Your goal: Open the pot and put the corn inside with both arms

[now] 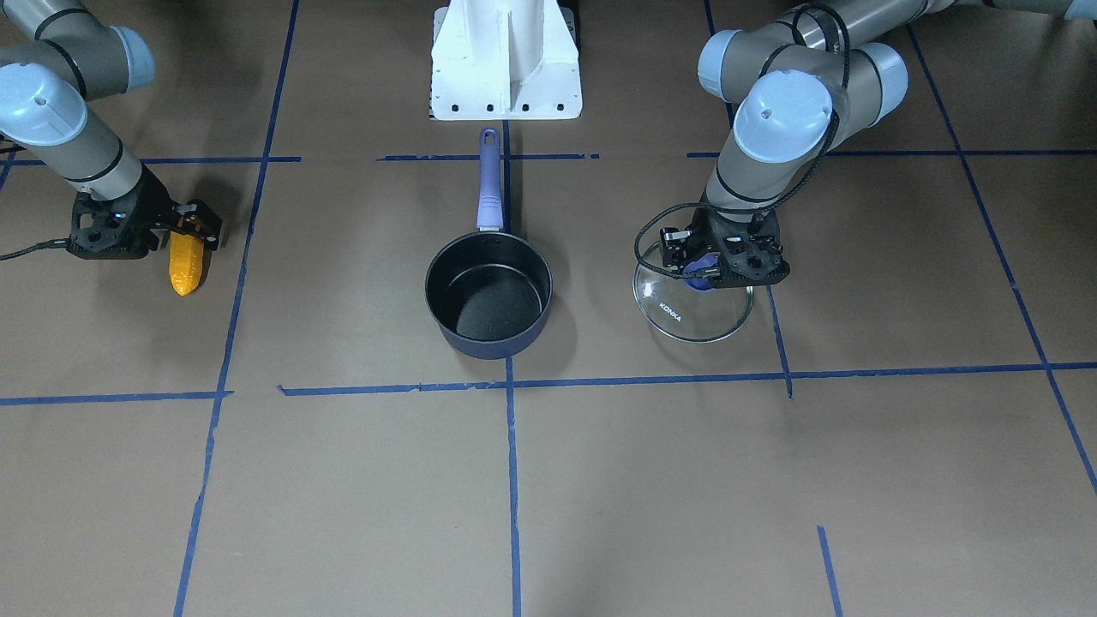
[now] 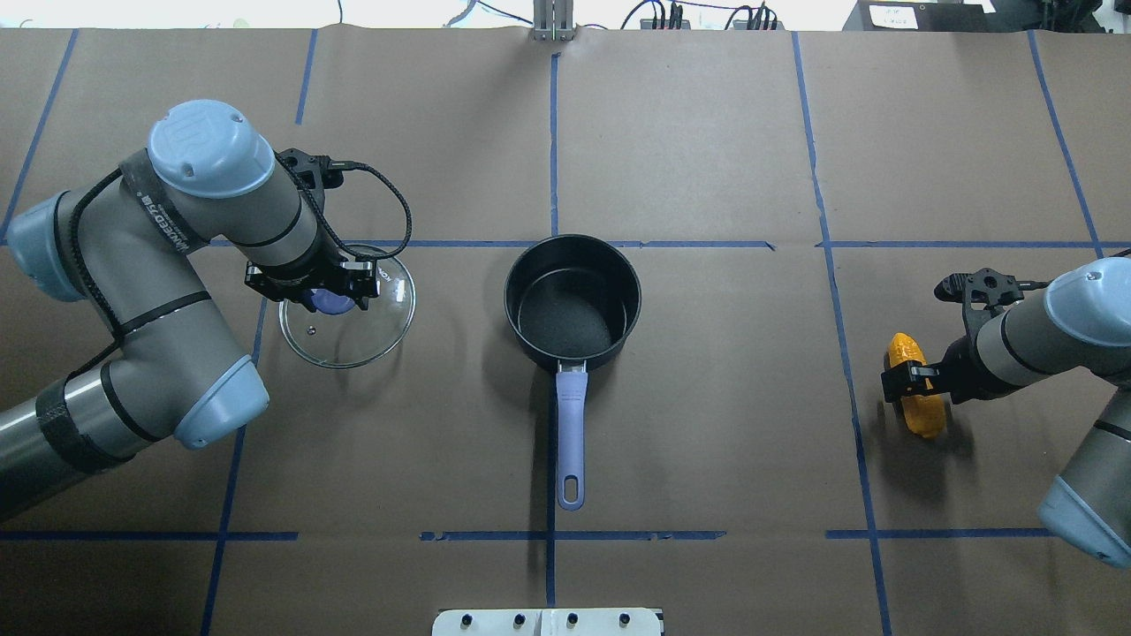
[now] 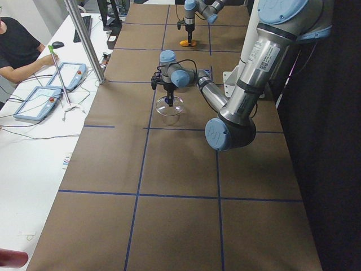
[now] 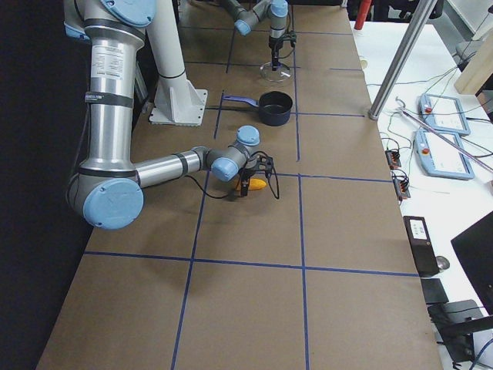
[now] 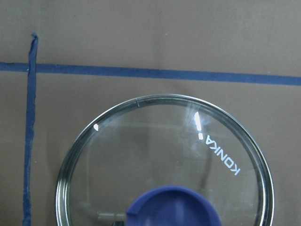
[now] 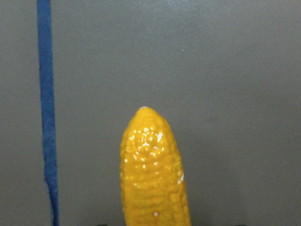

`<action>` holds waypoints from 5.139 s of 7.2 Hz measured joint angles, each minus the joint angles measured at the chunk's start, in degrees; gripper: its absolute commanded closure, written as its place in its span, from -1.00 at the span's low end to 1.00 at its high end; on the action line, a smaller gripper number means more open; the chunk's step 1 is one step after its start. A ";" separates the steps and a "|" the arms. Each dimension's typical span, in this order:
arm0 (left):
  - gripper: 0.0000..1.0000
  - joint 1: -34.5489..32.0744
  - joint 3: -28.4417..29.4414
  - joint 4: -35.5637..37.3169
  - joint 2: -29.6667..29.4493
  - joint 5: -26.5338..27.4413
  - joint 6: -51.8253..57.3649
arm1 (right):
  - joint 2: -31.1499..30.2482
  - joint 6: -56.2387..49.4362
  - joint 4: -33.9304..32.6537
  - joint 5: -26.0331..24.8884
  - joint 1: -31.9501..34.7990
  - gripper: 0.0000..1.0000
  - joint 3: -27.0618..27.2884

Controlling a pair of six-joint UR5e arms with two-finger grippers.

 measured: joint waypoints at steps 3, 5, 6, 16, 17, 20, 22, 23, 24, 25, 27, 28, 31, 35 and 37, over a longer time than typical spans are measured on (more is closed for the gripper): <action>0.66 0.27 0.07 -0.01 0.27 0.00 -0.05 | -0.36 0.00 0.06 0.00 0.28 1.00 0.82; 0.65 1.25 0.20 -0.01 0.41 0.00 -0.25 | -0.47 0.00 0.01 0.04 1.45 1.00 2.73; 0.60 1.78 0.28 0.00 0.54 0.00 -0.27 | -0.48 -0.02 0.00 0.18 2.39 0.99 3.64; -1.00 3.34 2.17 -1.19 0.87 0.09 0.72 | 21.34 1.44 -20.22 2.03 5.20 0.98 12.49; -1.00 3.33 2.20 -1.21 0.88 0.09 0.71 | 25.79 3.23 -23.76 1.63 3.50 0.98 12.04; -1.00 2.14 1.67 -1.15 0.80 -0.52 0.75 | 33.26 8.21 -26.29 -3.45 -2.67 0.98 8.77; -1.00 -1.38 0.04 -0.66 1.26 -4.71 1.51 | 38.22 10.65 -26.14 -7.47 -6.11 0.98 3.62; -1.00 -2.91 -1.90 -0.51 3.03 -5.98 3.47 | 40.23 11.09 -26.01 -8.80 -7.20 0.97 1.43; -1.00 -4.45 -4.22 -0.46 5.82 -6.46 6.92 | 42.76 11.38 -25.94 -9.65 -7.82 0.97 -1.31; -1.00 -6.39 -6.05 -0.42 8.54 -6.72 10.47 | 45.15 11.60 -25.82 -10.36 -8.24 0.95 -4.30; -1.00 -11.86 -7.91 -0.35 13.51 -8.46 19.00 | 47.20 11.80 -23.45 -11.34 -8.58 -0.75 -8.57; -1.00 -15.18 -8.12 -0.34 15.67 -9.84 23.31 | 47.95 12.04 -22.15 -11.49 -8.64 -0.98 -10.02; -1.00 -23.92 -8.21 -0.26 21.38 -11.99 33.88 | 49.42 13.51 -21.48 -11.58 -8.83 -0.98 -11.02; -1.00 -33.92 -6.84 -0.29 26.63 -15.27 45.44 | 46.83 9.49 -27.46 -9.96 -6.04 -0.99 -5.74; -1.00 -39.88 -1.50 -0.24 27.04 -17.30 53.80 | 40.81 -1.12 -31.17 -6.57 0.00 -0.99 0.24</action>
